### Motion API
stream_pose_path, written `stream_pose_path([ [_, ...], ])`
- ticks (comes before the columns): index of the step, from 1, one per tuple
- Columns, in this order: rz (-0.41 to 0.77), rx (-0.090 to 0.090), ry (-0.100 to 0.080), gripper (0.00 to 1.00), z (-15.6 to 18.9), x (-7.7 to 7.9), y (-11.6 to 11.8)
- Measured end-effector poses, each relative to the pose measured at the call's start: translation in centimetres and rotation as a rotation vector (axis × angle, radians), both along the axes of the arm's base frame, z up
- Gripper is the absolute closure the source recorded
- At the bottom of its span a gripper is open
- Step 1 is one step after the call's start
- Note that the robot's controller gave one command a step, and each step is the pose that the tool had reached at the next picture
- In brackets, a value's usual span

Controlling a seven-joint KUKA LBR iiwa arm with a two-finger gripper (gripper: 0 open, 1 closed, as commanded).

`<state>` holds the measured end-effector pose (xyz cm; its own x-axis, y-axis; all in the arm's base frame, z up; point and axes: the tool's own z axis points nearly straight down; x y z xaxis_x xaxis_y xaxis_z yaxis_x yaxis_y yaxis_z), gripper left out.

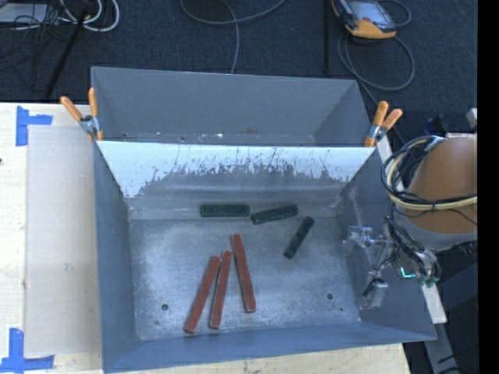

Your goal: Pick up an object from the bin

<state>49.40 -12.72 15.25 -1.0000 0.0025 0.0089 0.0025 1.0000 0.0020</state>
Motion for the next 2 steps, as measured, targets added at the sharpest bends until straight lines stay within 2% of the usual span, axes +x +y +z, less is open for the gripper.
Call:
stream_pose_path([
  [1,0.176,0.002,-0.011,0.00,-8.5,6.1,8.5],
  [2,0.367,-0.001,-0.013,0.00,-8.2,11.5,5.5],
])
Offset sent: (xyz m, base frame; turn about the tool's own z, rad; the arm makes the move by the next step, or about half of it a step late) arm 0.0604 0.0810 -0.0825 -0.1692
